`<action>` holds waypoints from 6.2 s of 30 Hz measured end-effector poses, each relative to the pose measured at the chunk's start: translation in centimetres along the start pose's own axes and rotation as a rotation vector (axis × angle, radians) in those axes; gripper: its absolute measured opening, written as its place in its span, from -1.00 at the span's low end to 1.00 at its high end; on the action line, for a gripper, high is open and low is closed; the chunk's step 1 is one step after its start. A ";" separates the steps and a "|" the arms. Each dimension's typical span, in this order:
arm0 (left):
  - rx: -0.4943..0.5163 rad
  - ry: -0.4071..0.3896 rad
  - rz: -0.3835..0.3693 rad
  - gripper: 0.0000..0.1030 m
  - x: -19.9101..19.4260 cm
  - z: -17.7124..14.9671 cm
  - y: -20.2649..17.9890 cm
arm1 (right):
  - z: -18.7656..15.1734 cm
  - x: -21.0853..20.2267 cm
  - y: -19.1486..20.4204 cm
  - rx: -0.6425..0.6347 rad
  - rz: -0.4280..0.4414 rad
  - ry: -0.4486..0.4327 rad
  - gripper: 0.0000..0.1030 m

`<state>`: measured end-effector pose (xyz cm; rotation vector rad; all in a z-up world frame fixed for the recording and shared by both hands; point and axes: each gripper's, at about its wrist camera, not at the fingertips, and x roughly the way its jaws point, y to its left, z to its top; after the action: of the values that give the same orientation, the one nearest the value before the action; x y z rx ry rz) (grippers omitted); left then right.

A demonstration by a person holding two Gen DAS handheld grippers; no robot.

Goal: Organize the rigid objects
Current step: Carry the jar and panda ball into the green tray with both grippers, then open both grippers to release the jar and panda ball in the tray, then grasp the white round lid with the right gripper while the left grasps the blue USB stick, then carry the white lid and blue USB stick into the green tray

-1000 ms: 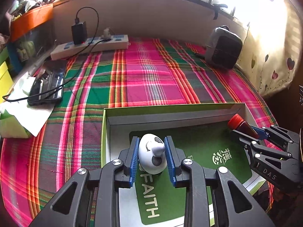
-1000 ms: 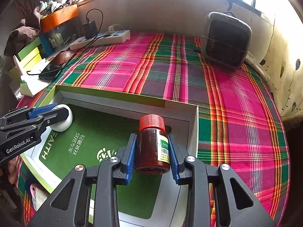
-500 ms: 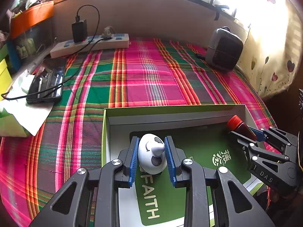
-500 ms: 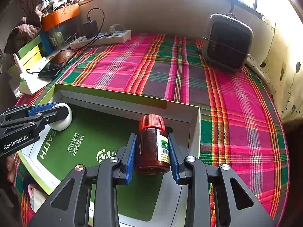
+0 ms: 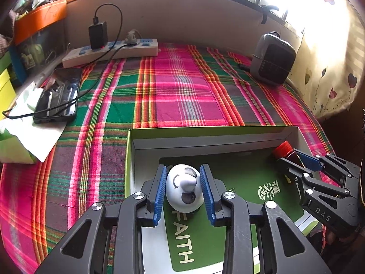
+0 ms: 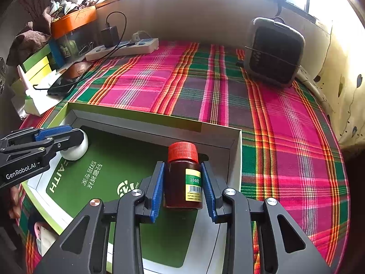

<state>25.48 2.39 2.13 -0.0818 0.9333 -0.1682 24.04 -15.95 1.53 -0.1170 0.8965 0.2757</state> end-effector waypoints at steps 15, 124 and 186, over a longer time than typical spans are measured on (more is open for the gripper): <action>-0.010 -0.010 -0.021 -0.19 -1.2 -0.5 -0.2 | -0.5 -0.9 0.0 0.012 0.021 -0.025 -0.02; 0.009 -0.014 0.005 -0.17 -8.6 -12.4 0.3 | -16.8 -11.4 4.5 -0.097 0.080 -0.084 -0.44; 0.030 -0.093 0.020 -0.60 -10.9 -10.4 0.2 | -13.6 -12.9 3.5 -0.046 0.130 -0.152 -0.44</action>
<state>10.74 4.54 4.62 -0.0522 0.8388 -0.1590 5.14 -17.94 3.21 -0.0796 0.7479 0.4209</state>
